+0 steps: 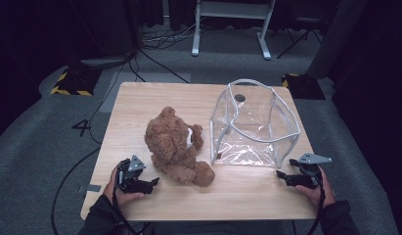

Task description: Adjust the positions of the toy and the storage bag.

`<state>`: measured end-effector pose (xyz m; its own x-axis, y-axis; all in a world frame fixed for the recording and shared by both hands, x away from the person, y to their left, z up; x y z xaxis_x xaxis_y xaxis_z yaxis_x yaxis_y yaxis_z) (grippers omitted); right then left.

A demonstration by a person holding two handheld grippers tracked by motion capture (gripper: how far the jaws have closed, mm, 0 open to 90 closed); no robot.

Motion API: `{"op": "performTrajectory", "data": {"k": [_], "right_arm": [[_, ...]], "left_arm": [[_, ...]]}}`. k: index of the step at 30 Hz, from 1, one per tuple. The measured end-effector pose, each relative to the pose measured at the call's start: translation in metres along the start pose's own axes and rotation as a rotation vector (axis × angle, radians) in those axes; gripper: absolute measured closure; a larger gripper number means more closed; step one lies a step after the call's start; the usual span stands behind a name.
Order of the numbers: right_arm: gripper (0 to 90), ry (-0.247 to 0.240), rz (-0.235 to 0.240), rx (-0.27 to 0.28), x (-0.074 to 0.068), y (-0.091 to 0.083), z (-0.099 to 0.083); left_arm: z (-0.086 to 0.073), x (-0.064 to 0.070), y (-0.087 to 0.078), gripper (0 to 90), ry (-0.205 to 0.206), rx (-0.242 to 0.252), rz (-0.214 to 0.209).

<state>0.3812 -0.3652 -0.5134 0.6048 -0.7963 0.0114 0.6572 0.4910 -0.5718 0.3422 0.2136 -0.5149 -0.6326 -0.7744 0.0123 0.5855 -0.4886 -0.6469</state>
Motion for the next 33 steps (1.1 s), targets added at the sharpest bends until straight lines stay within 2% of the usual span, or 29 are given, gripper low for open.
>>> {"op": "performTrajectory", "data": {"k": [10,14,16,19,23,30,33], "right_arm": [[19.5,-0.001,0.0,-0.001,0.0,0.0,0.0],[19.5,-0.003,0.0,0.0,0.0,0.0,0.0],[19.5,-0.002,-0.001,0.001,0.0,0.0,0.0],[19.5,-0.002,0.0,0.0,0.0,0.0,0.0],[19.5,-0.002,-0.001,0.0,0.0,0.0,0.0],[19.5,-0.001,-0.002,0.001,0.0,0.0,0.0],[19.5,0.0,-0.002,0.0,0.0,0.0,0.0]], "left_arm": [[0.0,0.001,0.0,10.5,-0.006,-0.002,0.005],[0.002,0.001,-0.002,17.3,-0.016,-0.001,0.0],[0.002,0.001,-0.002,16.2,-0.023,-0.005,-0.003],[0.007,0.003,-0.008,16.4,-0.016,0.025,-0.002],[0.01,0.003,-0.012,16.4,-0.028,0.042,-0.012],[0.017,0.005,-0.022,16.4,-0.024,0.087,-0.005],[0.021,0.007,-0.026,16.4,-0.037,0.103,0.008]]}}
Point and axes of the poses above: each handheld gripper's, and its own axes: y roughly forward along the jaws, z roughly out of its top, x roughly to its right, the point moved 1 cm from there along y, roughly forward along the jaws, and after that the axes turned 7 degrees about x, right-handed, at the moved point
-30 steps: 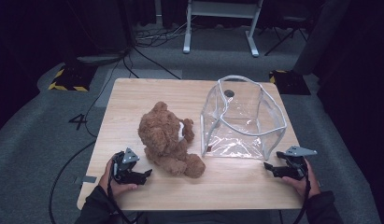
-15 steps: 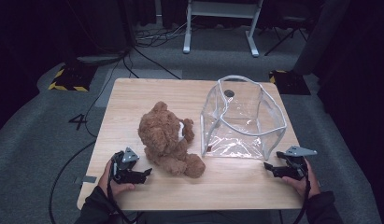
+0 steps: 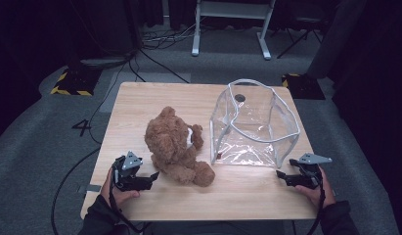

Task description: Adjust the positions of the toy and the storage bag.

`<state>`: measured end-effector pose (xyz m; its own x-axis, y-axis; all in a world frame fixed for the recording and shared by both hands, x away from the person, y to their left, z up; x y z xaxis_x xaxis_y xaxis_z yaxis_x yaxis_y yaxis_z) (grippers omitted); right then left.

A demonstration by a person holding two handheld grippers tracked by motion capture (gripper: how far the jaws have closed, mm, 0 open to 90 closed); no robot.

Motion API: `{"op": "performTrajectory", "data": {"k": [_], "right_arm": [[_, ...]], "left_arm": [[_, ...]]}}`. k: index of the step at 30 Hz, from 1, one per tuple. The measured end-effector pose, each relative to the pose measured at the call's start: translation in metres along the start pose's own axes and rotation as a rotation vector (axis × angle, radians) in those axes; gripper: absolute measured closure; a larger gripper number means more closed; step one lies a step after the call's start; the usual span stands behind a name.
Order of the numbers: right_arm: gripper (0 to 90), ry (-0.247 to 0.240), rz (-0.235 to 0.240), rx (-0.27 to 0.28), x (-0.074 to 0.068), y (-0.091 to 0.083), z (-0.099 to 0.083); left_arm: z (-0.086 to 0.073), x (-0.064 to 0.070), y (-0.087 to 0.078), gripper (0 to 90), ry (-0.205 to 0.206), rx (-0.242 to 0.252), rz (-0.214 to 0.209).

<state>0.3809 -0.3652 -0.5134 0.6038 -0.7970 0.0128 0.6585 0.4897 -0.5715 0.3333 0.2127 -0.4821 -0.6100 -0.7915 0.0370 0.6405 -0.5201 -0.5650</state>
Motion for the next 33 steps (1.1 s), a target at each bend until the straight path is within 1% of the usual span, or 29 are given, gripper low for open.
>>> {"op": "performTrajectory", "data": {"k": [2,5,7,9,16,18,19,22,24,27,30,32,33], "right_arm": [[19.5,0.0,0.0,0.0,0.0,0.0,0.0],[19.5,0.0,0.0,0.0,0.0,0.0,0.0],[19.5,0.0,-0.001,0.0,0.0,0.0,0.0],[19.5,0.0,-0.001,0.0,0.0,0.0,0.0],[19.5,0.0,-0.001,0.0,0.0,0.0,0.0],[19.5,0.0,-0.001,0.0,0.0,0.0,0.0],[19.5,0.0,-0.001,0.0,0.0,0.0,0.0],[19.5,0.0,-0.001,0.0,0.0,0.0,0.0],[19.5,0.001,-0.001,0.0,0.0,0.0,0.0],[19.5,0.001,0.0,0.0,0.0,0.0,0.0],[19.5,0.0,-0.001,0.0,0.0,0.0,0.0],[19.5,0.001,-0.001,0.0,0.0,0.0,0.0],[19.5,0.0,-0.001,0.0,0.0,0.0,0.0]], "left_arm": [[0.002,0.001,-0.002,16.4,0.009,0.01,0.002],[0.005,0.002,-0.004,16.4,0.004,0.022,0.008],[0.007,0.002,-0.006,16.4,0.012,0.033,0.016],[0.009,0.003,-0.007,16.4,0.001,0.044,0.023],[0.017,0.007,-0.012,17.8,0.0,0.075,0.041],[0.019,0.008,-0.014,18.0,-0.008,0.091,0.04],[0.02,0.008,-0.016,17.9,-0.005,0.09,0.039],[0.024,0.01,-0.018,17.6,-0.005,0.111,0.038],[0.027,0.011,-0.021,17.1,0.01,0.118,0.035],[0.03,0.014,-0.024,16.7,0.002,0.137,0.031],[0.034,0.016,-0.025,16.4,0.005,0.149,0.027],[0.037,0.017,-0.025,16.1,0.009,0.154,0.033],[0.038,0.018,-0.025,16.1,0.003,0.163,0.028]]}}
Point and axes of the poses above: each handheld gripper's, and its own axes: y roughly forward along the jaws, z roughly out of its top, x roughly to its right, the point moved 1 cm from there along y, roughly forward along the jaws, and after that the axes turned 7 degrees about x, right-handed, at the moved point
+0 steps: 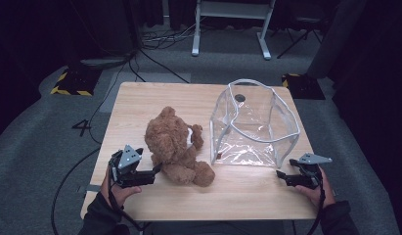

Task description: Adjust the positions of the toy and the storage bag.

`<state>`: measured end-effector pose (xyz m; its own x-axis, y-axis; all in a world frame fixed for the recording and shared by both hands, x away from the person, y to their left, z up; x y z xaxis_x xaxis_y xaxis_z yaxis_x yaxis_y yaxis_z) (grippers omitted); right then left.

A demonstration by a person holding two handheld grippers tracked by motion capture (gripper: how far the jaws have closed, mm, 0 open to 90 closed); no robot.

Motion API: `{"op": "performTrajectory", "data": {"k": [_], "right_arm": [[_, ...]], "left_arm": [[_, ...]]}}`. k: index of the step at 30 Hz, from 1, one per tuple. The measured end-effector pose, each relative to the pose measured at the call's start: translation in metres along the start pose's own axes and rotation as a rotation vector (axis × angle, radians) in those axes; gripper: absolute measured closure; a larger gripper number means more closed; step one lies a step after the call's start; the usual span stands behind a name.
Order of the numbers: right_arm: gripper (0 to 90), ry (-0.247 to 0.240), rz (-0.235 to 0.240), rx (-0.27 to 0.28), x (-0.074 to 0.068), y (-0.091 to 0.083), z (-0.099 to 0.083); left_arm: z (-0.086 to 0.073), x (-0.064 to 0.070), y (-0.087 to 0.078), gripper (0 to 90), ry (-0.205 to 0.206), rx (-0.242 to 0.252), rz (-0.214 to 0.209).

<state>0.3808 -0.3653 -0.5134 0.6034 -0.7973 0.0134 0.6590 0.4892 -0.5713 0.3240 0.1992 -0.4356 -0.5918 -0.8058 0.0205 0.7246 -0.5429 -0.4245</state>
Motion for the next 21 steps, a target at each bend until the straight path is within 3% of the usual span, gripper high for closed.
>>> {"op": "performTrajectory", "data": {"k": [13,17,21], "right_arm": [[19.5,0.0,0.0,0.0,0.0,0.0,0.0],[19.5,0.001,0.0,0.0,0.0,0.0,0.0],[19.6,0.001,0.0,0.0,0.0,0.0,0.0]], "left_arm": [[0.016,0.008,0.016,15.6,-0.013,0.02,-0.011],[0.018,0.008,0.021,15.4,-0.041,0.034,-0.007],[0.02,0.012,0.022,15.6,-0.038,0.037,-0.034]]}}
Point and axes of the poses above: each handheld gripper's, and its own axes: y roughly forward along the jaws, z roughly out of its top, x roughly to its right, the point moved 1 cm from there along y, roughly forward along the jaws, and after that the axes turned 7 degrees about x, right-handed, at the moved point
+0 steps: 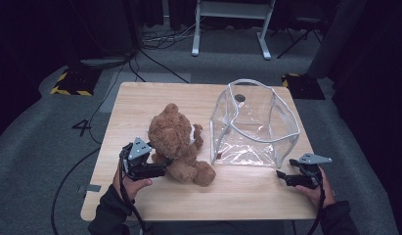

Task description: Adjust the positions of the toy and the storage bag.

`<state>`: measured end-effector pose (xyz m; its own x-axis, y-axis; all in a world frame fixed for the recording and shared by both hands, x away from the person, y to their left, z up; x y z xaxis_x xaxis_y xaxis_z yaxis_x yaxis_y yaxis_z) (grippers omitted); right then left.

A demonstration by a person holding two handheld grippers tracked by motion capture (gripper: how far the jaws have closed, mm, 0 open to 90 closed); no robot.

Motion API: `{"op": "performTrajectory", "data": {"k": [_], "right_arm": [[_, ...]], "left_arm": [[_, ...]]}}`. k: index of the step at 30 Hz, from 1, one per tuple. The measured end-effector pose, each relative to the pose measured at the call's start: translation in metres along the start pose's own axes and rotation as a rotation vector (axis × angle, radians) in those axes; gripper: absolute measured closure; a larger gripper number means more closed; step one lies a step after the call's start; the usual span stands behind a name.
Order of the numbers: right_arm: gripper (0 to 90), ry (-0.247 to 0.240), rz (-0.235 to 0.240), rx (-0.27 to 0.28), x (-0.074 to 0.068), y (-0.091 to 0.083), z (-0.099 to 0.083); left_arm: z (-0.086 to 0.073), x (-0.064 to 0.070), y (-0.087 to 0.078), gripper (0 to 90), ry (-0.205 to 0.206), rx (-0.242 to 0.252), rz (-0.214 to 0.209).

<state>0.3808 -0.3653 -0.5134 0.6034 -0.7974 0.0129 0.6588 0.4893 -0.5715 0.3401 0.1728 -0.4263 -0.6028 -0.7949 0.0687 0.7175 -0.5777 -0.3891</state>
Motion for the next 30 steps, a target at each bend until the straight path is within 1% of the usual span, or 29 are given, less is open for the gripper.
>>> {"op": "performTrajectory", "data": {"k": [1,2,3,5,8,14,15,16,22,23,25,30], "right_arm": [[19.5,0.0,0.0,0.0,0.0,0.0,0.0],[19.5,0.0,0.0,0.0,0.0,0.0,0.0],[19.5,0.0,0.0,0.0,0.0,0.0,0.0],[19.5,0.0,0.0,0.0,0.0,0.0,0.0],[19.5,0.0,0.0,0.0,0.0,0.0,0.0],[19.5,0.0,0.0,0.0,0.0,0.0,0.0],[19.5,0.0,0.0,0.0,0.0,0.0,0.0],[19.5,0.0,0.0,0.0,0.0,0.0,0.0],[19.5,0.0,0.0,0.0,0.0,0.0,0.0],[19.5,0.0,0.0,0.0,0.0,0.0,0.0],[19.5,0.0,0.0,0.0,0.0,0.0,0.0],[19.5,0.0,0.0,0.0,0.0,0.0,0.0]], "left_arm": [[0.002,0.005,0.0,15.6,0.017,0.005,-0.01],[0.002,0.005,0.0,15.6,0.017,0.005,-0.01],[0.004,0.008,0.0,15.6,0.02,0.01,-0.019],[0.006,0.01,0.002,15.4,0.021,0.009,-0.02],[0.008,0.012,0.005,15.3,0.016,0.008,-0.025],[0.014,0.01,0.019,15.3,-0.008,0.003,0.008],[0.014,0.008,0.021,15.3,-0.006,0.0,0.01],[0.014,0.007,0.024,15.2,-0.019,0.002,0.013],[0.016,0.004,0.033,13.6,-0.032,-0.002,0.027],[0.016,0.005,0.035,13.3,-0.032,-0.004,0.029],[0.017,0.006,0.038,12.5,-0.02,-0.012,0.042],[0.018,0.006,0.045,11.4,-0.022,-0.014,0.054]]}}
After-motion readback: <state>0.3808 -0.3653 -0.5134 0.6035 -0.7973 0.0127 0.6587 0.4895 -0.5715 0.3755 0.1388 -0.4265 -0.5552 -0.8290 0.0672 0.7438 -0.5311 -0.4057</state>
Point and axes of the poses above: each handheld gripper's, and its own axes: y roughly forward along the jaws, z roughly out of its top, x roughly to its right, the point moved 1 cm from there along y, roughly forward along the jaws, and after that the axes turned 7 degrees about x, right-handed, at the moved point
